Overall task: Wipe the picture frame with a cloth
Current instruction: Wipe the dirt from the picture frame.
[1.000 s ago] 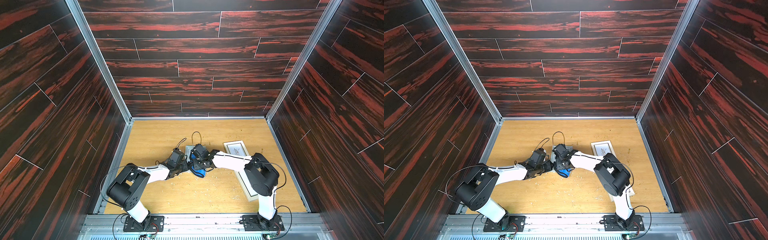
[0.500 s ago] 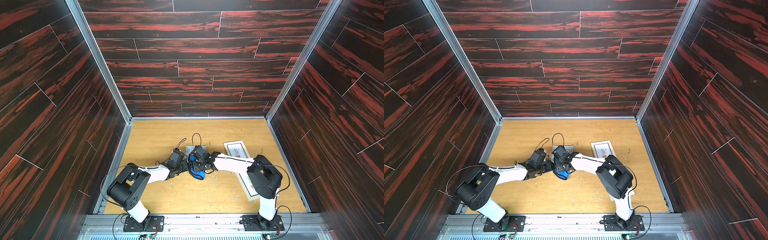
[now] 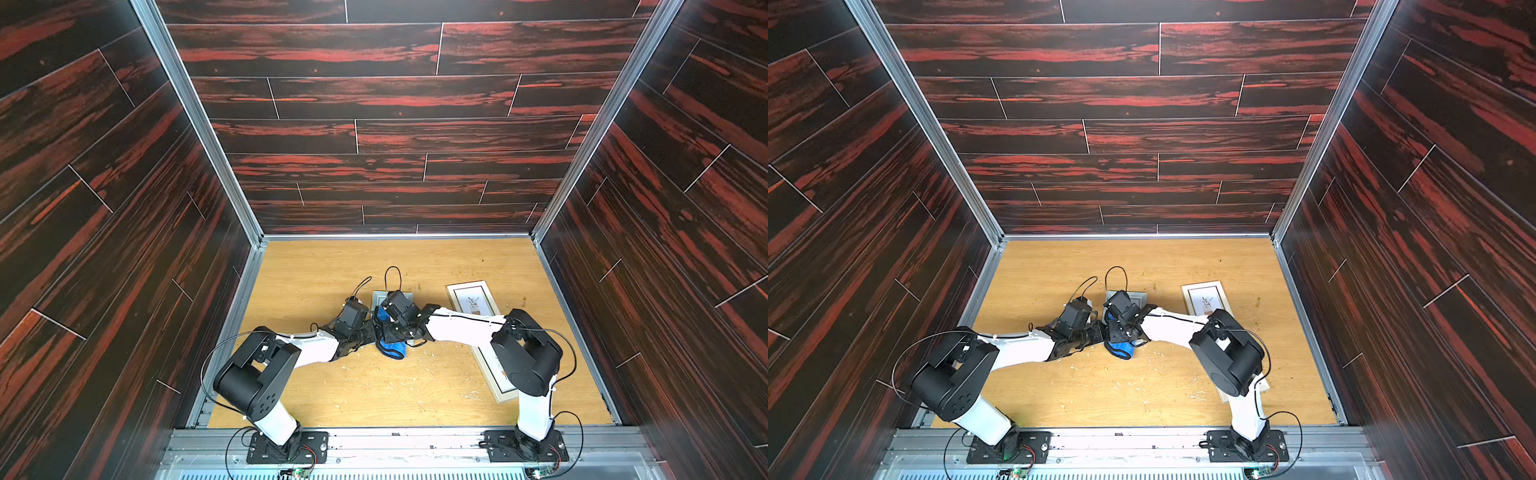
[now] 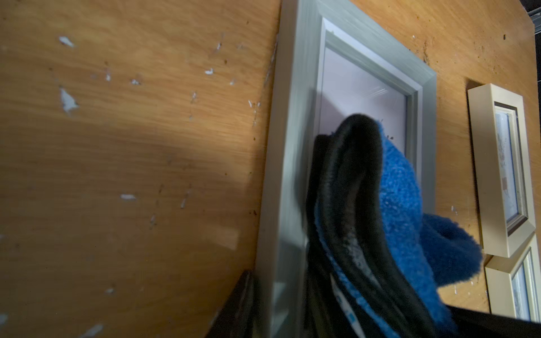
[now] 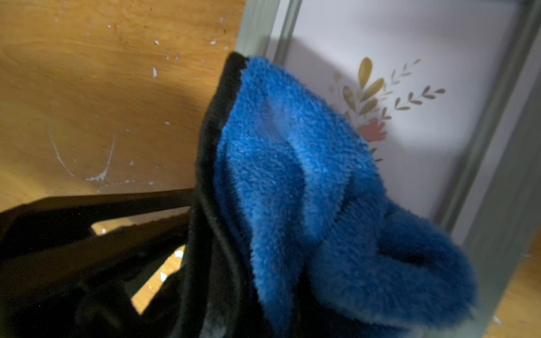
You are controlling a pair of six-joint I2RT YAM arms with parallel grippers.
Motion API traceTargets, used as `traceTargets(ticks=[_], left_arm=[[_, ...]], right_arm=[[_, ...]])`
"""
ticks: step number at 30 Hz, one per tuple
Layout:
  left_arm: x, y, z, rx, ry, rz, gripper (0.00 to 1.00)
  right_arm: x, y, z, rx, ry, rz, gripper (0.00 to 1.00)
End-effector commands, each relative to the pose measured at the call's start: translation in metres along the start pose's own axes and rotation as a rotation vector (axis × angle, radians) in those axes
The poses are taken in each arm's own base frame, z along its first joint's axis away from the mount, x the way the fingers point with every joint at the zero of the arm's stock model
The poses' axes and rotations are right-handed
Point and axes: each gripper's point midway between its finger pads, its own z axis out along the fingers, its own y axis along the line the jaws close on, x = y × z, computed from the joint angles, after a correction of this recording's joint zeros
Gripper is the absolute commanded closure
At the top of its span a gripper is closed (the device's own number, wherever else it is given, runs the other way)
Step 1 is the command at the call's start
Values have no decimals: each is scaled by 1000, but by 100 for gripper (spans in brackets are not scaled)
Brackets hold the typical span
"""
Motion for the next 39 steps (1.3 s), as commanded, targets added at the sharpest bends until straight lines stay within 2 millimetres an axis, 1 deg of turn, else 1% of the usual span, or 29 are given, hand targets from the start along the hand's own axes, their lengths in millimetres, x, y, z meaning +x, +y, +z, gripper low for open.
traceTargets(ticks=[1, 3, 5, 6, 7, 10, 12, 13, 15, 19, 21, 22, 23, 24, 27, 29, 31, 33, 37, 39], left_arm=[[61, 71, 0, -234, 193, -48, 66], [62, 71, 0, -232, 191, -50, 66], [62, 71, 1, -231, 191, -52, 66], [62, 70, 2, -230, 192, -51, 66], [62, 70, 2, -230, 193, -51, 66], [61, 68, 3, -228, 197, -50, 66], [61, 68, 4, -228, 202, -49, 66], [62, 68, 4, -228, 204, -48, 66], [63, 68, 5, -226, 212, -46, 66], [65, 68, 7, -223, 221, -47, 66], [65, 68, 6, -224, 219, -47, 66], [65, 68, 5, -225, 219, -45, 66], [64, 68, 5, -228, 217, -44, 66], [64, 69, 4, -230, 215, -43, 66], [63, 69, 4, -234, 211, -41, 66], [63, 70, 5, -239, 211, -40, 66], [64, 71, 5, -241, 214, -41, 66], [64, 71, 5, -241, 215, -43, 66], [63, 69, 4, -237, 216, -35, 66], [63, 70, 2, -238, 211, -33, 66]], right_arm=[[23, -46, 1, 92, 80, 76, 100], [21, -71, -8, 119, 57, 106, 100], [18, -82, -13, 146, 47, 107, 100], [19, -81, -13, 149, 52, 99, 100], [19, -75, -12, 133, 55, 92, 100], [18, -44, -2, 62, 60, 65, 100], [11, -30, 7, 37, 62, 60, 100], [5, -27, 10, 33, 54, 60, 100], [-14, -30, 19, 54, 30, 70, 100], [-55, -47, 36, 84, -4, 104, 100], [-69, -57, 42, 106, -10, 114, 100], [-73, -59, 43, 118, -10, 110, 100], [-73, -59, 44, 122, -5, 103, 100], [-70, -54, 42, 106, 3, 96, 100], [-44, -33, 33, 60, 30, 64, 100], [-24, -25, 27, 48, 46, 59, 100], [-15, -22, 30, 19, 60, 68, 100], [-25, -26, 36, 41, 50, 71, 100], [-72, -34, 48, 68, -4, 83, 100], [-89, -41, 52, 74, -15, 96, 100]])
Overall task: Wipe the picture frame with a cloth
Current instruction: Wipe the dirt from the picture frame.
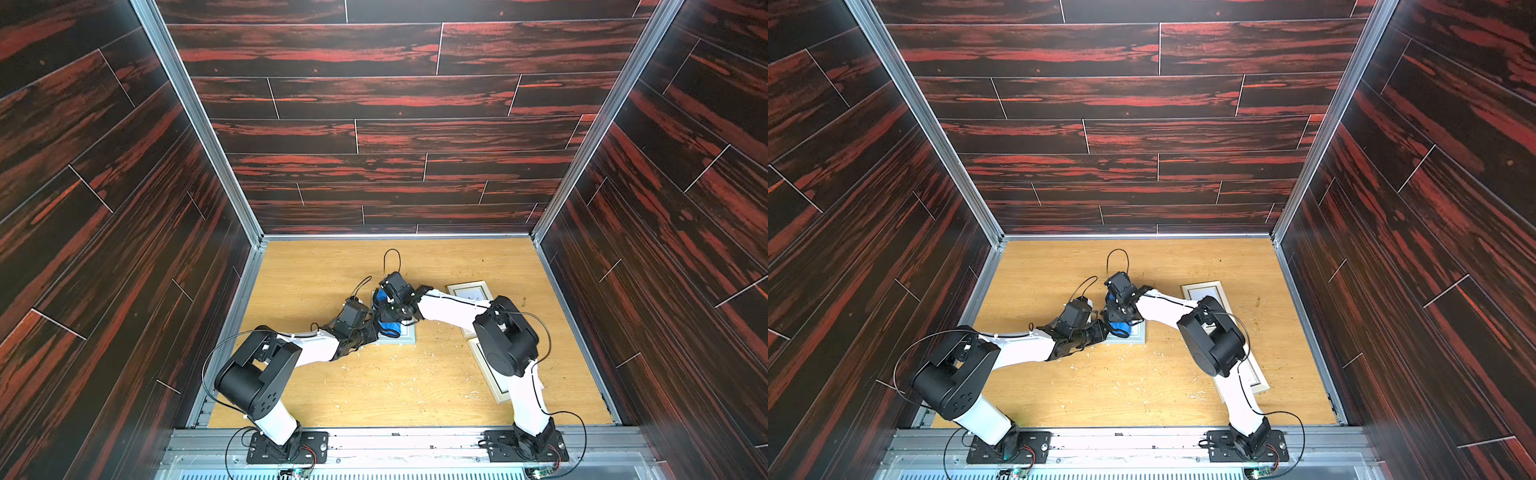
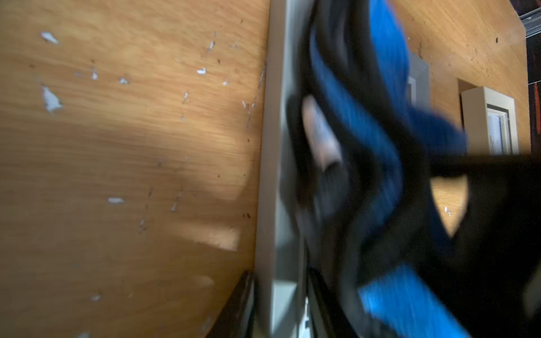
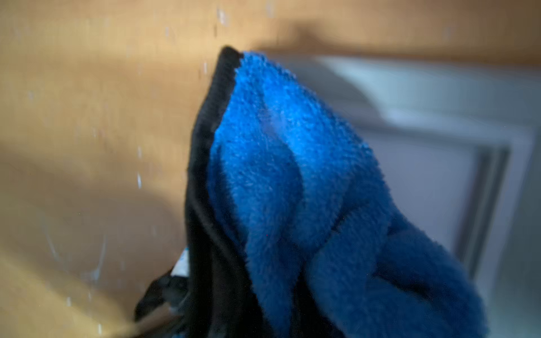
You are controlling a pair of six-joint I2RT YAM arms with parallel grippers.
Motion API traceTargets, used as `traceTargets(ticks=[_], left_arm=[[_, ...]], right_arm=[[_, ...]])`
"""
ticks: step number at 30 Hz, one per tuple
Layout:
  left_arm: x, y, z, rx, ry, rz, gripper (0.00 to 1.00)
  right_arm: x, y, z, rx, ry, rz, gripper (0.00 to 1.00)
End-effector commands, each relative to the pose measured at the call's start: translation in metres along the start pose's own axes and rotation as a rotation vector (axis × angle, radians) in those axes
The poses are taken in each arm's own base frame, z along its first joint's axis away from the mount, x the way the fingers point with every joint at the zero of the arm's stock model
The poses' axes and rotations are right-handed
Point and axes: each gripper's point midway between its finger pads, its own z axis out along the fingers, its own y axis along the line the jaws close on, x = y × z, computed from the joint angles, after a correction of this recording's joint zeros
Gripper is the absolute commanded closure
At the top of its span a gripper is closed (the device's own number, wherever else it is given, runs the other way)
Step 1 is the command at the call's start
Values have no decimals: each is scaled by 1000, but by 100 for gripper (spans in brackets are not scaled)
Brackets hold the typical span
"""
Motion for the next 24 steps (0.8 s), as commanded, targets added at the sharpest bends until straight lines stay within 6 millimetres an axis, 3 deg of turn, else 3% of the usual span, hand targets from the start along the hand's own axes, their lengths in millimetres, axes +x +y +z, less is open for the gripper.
traceTargets(ticks=[1, 3, 7, 10, 12, 16, 21, 24], left_arm=[[63, 74, -2, -256, 203, -28, 66], [63, 74, -3, -259, 203, -27, 66], [63, 77, -5, -265, 187, -36, 66], [63, 77, -5, -264, 181, -48, 66], [63, 78, -5, -263, 177, -49, 66], [64, 79, -5, -267, 186, -45, 66], [63, 80, -8, -274, 177, -43, 66], [63, 81, -9, -277, 169, -52, 66]], right_arm=[[-11, -31, 18, 70, 36, 16, 100], [-10, -33, 15, 78, 36, 2, 100], [32, -10, 7, -44, 104, -22, 100], [47, 6, 2, -61, 113, -46, 100], [39, 1, 5, -28, 91, -38, 100], [5, -29, 10, 71, 39, -8, 100], [-27, -73, -11, 262, -50, -45, 100], [-32, -68, -24, 274, -72, -85, 100]])
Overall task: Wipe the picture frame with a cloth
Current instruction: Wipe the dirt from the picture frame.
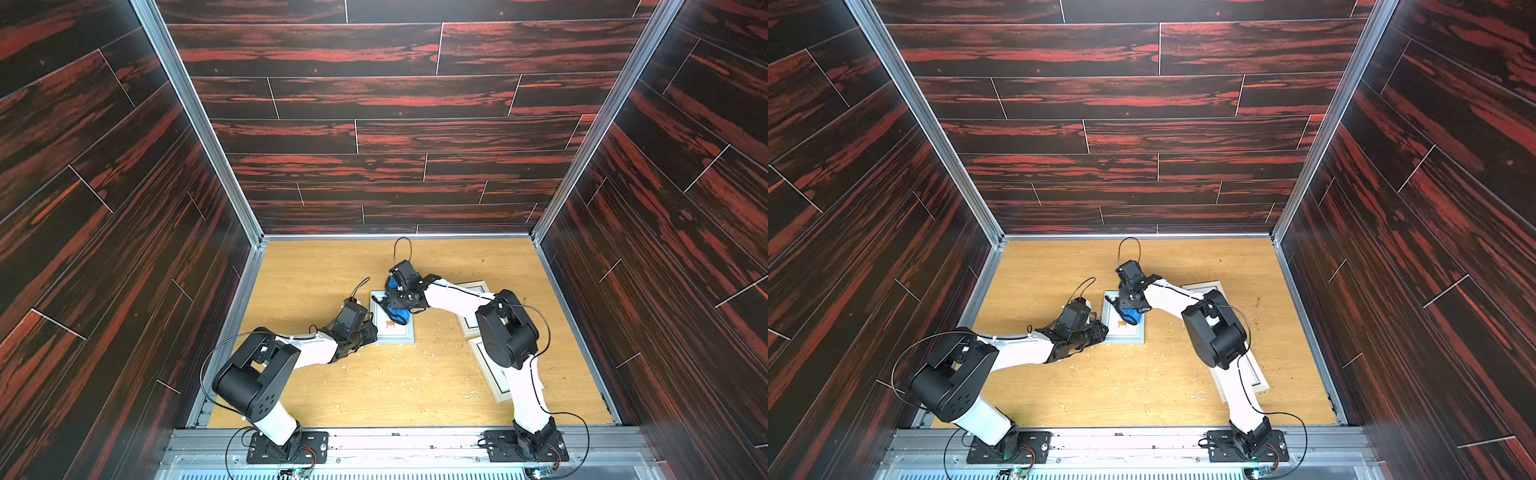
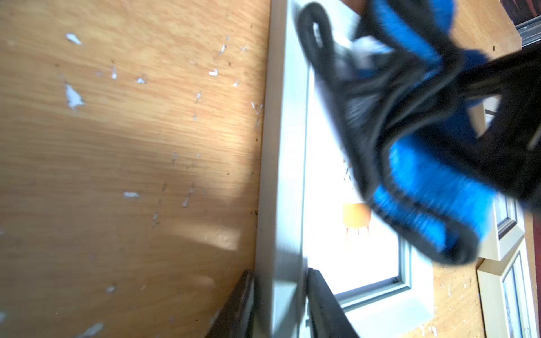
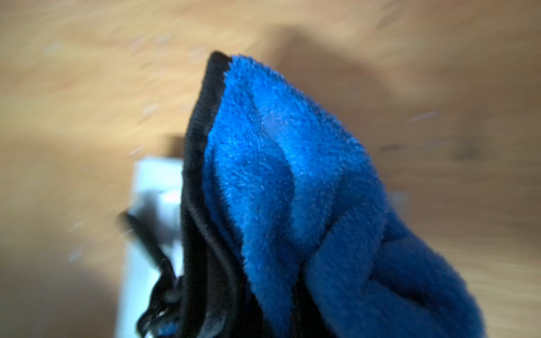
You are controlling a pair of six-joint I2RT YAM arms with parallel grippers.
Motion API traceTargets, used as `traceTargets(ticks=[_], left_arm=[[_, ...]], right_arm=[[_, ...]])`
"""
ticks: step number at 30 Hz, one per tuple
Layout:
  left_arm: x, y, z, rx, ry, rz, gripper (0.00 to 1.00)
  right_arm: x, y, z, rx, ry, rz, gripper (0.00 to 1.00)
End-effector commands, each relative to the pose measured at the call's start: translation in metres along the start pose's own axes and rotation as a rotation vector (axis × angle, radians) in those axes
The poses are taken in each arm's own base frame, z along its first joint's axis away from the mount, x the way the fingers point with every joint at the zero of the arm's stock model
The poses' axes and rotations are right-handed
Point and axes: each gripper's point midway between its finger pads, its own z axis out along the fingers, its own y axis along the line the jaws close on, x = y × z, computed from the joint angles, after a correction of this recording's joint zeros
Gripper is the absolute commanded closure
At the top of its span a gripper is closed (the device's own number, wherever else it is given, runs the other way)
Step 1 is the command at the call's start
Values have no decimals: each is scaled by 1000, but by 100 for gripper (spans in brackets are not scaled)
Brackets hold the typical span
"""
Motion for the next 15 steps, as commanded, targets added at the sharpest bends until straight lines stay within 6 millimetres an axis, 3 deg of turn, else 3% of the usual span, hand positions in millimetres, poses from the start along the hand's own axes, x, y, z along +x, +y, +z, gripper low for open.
traceTargets(ticks=[1, 5, 7, 10, 11, 15], left_arm=[[62, 79, -7, -276, 190, -40, 66], [62, 77, -5, -272, 196, -41, 66], [62, 76, -5, -271, 199, -36, 66], [62, 76, -5, -270, 199, -33, 66], [62, 76, -6, -271, 197, -33, 66], [63, 78, -6, -270, 193, -38, 66]], right_arm=[[-1, -2, -16, 74, -18, -88, 100], [0, 56, -23, -59, -37, -161, 100], [2, 66, -16, -63, -27, -163, 100], [5, 46, 0, 54, -5, -155, 100], [4, 31, 3, 120, -6, -154, 100], [-7, -20, -6, 237, -15, -121, 100]])
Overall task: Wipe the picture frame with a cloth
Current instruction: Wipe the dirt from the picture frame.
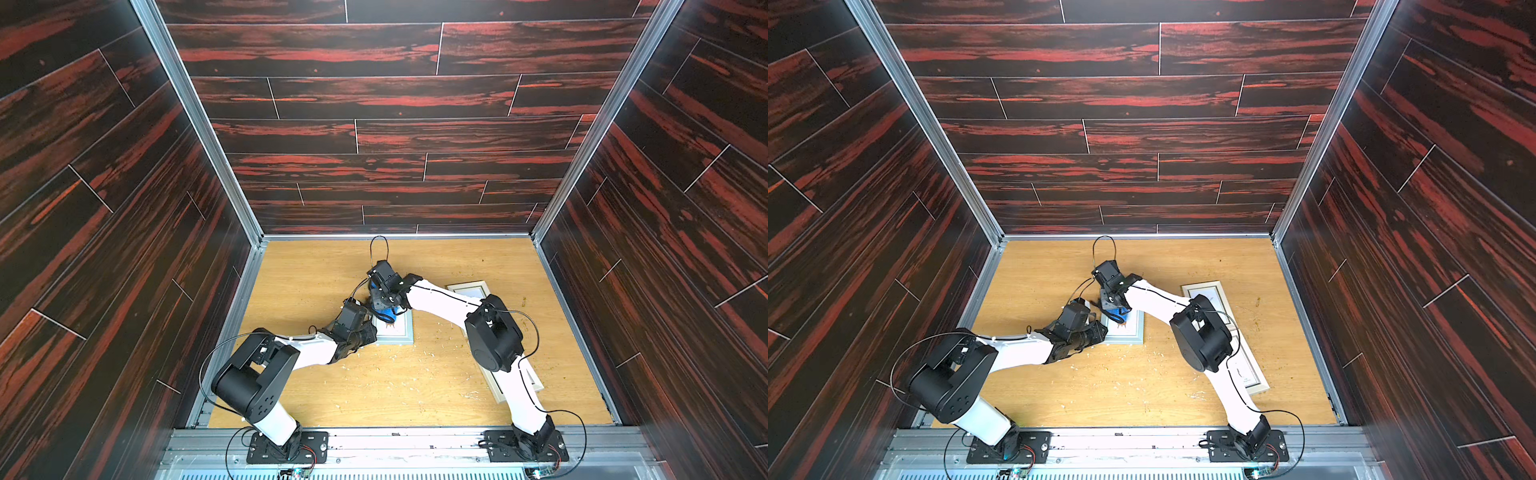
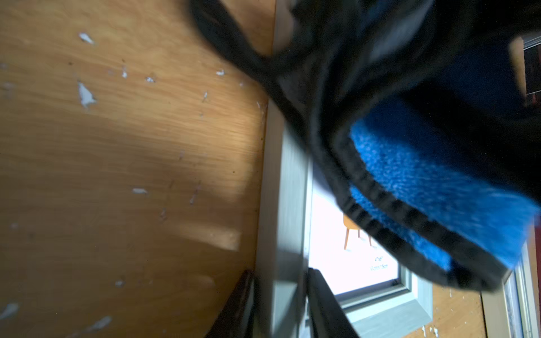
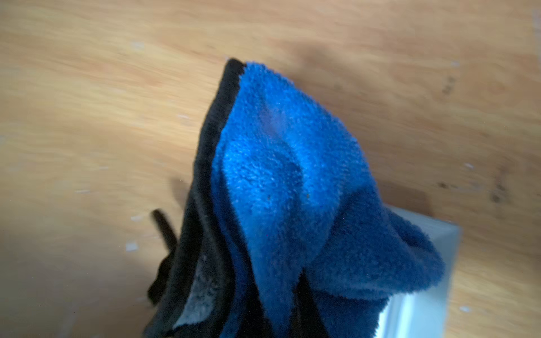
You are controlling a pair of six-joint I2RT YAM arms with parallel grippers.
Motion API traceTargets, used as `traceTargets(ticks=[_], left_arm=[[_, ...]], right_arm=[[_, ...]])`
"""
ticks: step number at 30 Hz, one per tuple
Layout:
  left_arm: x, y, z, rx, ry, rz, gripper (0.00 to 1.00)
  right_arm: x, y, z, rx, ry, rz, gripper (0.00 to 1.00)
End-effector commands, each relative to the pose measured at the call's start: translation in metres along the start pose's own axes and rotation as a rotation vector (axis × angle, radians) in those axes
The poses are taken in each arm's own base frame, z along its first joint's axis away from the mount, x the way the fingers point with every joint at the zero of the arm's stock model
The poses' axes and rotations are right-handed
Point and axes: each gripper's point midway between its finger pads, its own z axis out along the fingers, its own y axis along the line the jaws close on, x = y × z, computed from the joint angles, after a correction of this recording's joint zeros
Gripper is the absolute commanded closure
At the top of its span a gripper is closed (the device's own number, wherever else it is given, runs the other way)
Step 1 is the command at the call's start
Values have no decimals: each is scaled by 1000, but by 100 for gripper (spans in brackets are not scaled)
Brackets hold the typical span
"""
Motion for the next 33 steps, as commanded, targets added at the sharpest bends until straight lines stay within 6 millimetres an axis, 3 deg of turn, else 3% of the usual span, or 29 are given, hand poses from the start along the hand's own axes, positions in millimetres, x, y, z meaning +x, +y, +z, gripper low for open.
traceTargets(ticks=[1, 4, 6, 10, 14, 16, 18, 22, 25, 27, 30, 33], left_arm=[[62, 77, -5, -266, 195, -33, 66], [62, 76, -4, -264, 195, -33, 66], [61, 75, -3, -263, 196, -31, 66], [61, 74, -2, -262, 201, -25, 66], [61, 75, -2, -264, 202, -26, 66], [62, 75, -2, -265, 202, -26, 66], [62, 76, -2, -265, 201, -28, 66], [63, 76, -3, -265, 201, -30, 66], [63, 76, -3, -265, 200, -30, 66], [63, 76, -3, -264, 202, -30, 66], [62, 75, -3, -261, 195, -29, 66], [61, 74, -3, -259, 197, -29, 66]], right_arm=[[2, -71, -1, 181, 26, 26, 100], [-9, -91, -24, 219, -20, 39, 100], [-14, -85, -39, 183, -38, 46, 100], [-6, -41, -49, 22, -48, 19, 100], [23, 9, -37, -99, 21, -18, 100], [39, 21, -29, -118, 62, -35, 100], [54, 20, -20, -103, 103, -37, 100], [62, -34, -16, 63, 121, -4, 100], [49, -76, -34, 141, 81, 33, 100], [35, -88, -54, 167, 32, 37, 100], [21, -68, -83, 36, -16, 64, 100], [34, -30, -90, -127, -10, 47, 100]])
